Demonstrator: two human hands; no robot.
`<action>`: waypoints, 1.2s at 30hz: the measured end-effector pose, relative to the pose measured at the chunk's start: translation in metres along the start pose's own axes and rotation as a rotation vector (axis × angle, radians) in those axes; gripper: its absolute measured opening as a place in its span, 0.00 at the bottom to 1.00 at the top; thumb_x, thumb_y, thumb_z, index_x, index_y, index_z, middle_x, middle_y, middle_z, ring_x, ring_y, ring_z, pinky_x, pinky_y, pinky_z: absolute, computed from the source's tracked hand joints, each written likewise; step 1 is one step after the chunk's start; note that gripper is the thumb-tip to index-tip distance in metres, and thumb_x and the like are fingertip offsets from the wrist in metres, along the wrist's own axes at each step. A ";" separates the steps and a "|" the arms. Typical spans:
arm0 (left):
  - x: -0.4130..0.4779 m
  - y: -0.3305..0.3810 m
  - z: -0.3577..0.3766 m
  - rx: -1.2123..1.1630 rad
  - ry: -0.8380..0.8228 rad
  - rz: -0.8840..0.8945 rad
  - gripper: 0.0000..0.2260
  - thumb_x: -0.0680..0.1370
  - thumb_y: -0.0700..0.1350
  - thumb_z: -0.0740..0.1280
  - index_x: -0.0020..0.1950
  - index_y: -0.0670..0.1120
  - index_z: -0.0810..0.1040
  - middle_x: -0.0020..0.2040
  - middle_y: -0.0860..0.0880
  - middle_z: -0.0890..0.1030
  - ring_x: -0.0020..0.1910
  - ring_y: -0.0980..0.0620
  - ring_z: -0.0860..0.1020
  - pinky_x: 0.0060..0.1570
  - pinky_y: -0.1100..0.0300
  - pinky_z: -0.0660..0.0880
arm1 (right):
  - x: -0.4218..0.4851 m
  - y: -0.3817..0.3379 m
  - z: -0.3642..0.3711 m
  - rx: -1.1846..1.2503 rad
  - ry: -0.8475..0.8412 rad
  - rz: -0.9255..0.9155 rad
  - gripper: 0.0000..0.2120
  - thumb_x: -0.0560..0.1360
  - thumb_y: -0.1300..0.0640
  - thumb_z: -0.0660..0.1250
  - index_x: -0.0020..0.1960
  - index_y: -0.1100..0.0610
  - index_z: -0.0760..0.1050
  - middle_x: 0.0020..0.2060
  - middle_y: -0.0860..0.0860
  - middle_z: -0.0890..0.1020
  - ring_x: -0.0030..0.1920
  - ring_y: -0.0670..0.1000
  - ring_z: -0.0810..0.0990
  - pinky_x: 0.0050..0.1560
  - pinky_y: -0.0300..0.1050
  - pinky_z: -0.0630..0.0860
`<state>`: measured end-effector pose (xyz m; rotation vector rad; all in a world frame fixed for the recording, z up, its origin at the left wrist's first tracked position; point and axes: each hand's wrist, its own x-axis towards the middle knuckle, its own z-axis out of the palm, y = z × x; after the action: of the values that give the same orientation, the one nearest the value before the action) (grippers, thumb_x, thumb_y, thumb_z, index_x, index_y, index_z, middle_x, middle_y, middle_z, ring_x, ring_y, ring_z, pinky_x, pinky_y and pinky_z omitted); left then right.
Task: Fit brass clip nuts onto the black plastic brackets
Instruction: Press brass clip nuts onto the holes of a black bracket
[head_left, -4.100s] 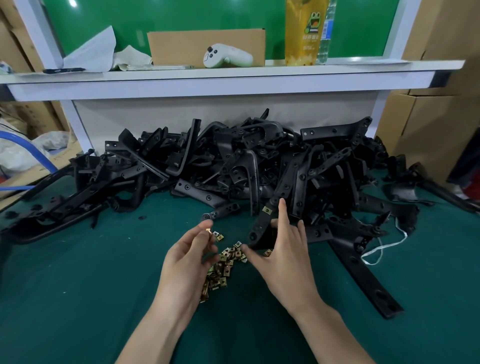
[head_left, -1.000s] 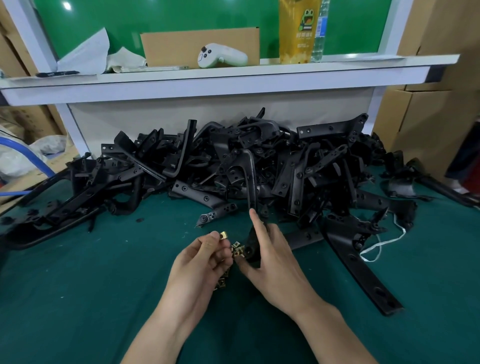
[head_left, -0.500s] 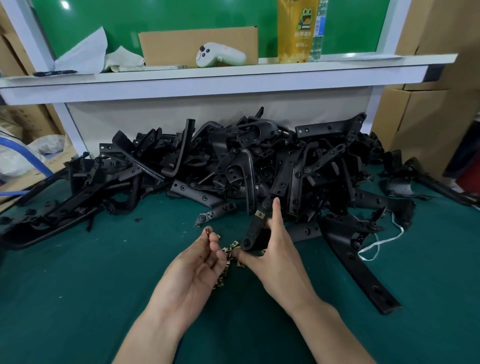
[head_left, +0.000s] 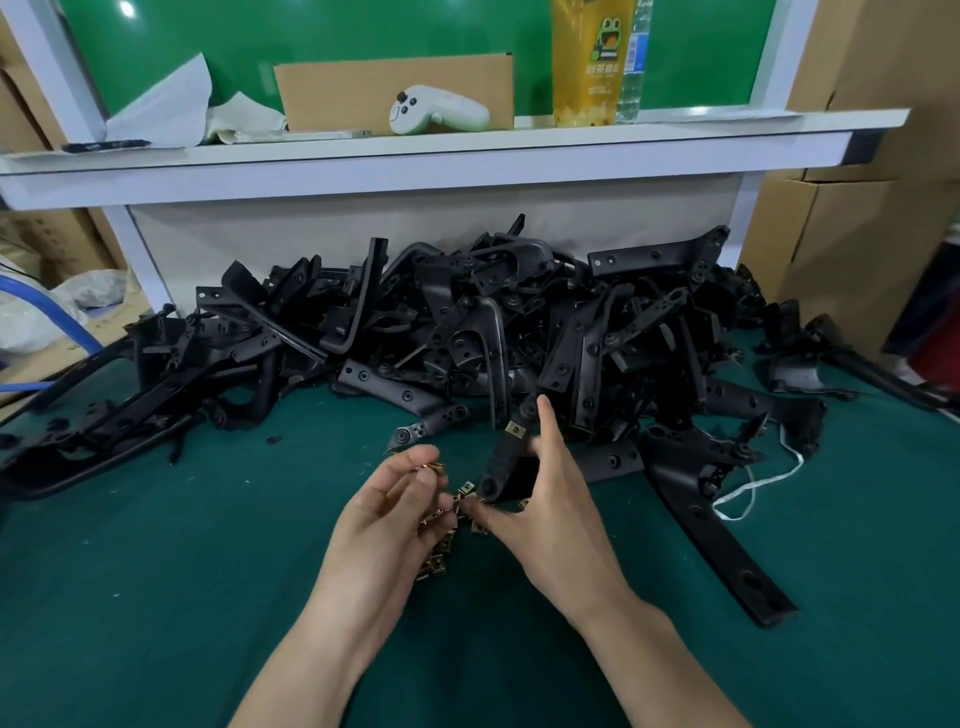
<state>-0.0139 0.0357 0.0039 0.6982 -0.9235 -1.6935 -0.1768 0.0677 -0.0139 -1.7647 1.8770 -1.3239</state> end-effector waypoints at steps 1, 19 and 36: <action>-0.002 -0.001 0.002 0.087 -0.001 0.040 0.08 0.75 0.43 0.68 0.49 0.49 0.86 0.43 0.50 0.81 0.39 0.55 0.80 0.45 0.61 0.81 | 0.000 0.000 0.000 0.003 0.003 -0.002 0.57 0.69 0.36 0.75 0.79 0.39 0.35 0.60 0.34 0.63 0.69 0.42 0.63 0.72 0.44 0.65; -0.003 -0.008 0.005 0.232 0.008 0.061 0.11 0.72 0.48 0.71 0.53 0.50 0.86 0.41 0.47 0.82 0.41 0.53 0.80 0.45 0.62 0.80 | -0.001 -0.002 0.001 0.051 -0.006 0.013 0.55 0.65 0.25 0.66 0.78 0.37 0.34 0.68 0.42 0.69 0.73 0.46 0.63 0.73 0.52 0.67; -0.002 -0.012 0.000 0.479 0.032 0.139 0.08 0.81 0.46 0.69 0.51 0.58 0.85 0.32 0.52 0.78 0.32 0.54 0.75 0.35 0.63 0.75 | -0.001 -0.006 0.001 -0.008 -0.073 -0.030 0.57 0.68 0.38 0.75 0.77 0.36 0.34 0.61 0.43 0.70 0.73 0.52 0.63 0.75 0.54 0.63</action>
<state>-0.0197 0.0392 -0.0056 0.9475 -1.3421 -1.3428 -0.1723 0.0693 -0.0106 -1.8265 1.8270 -1.2454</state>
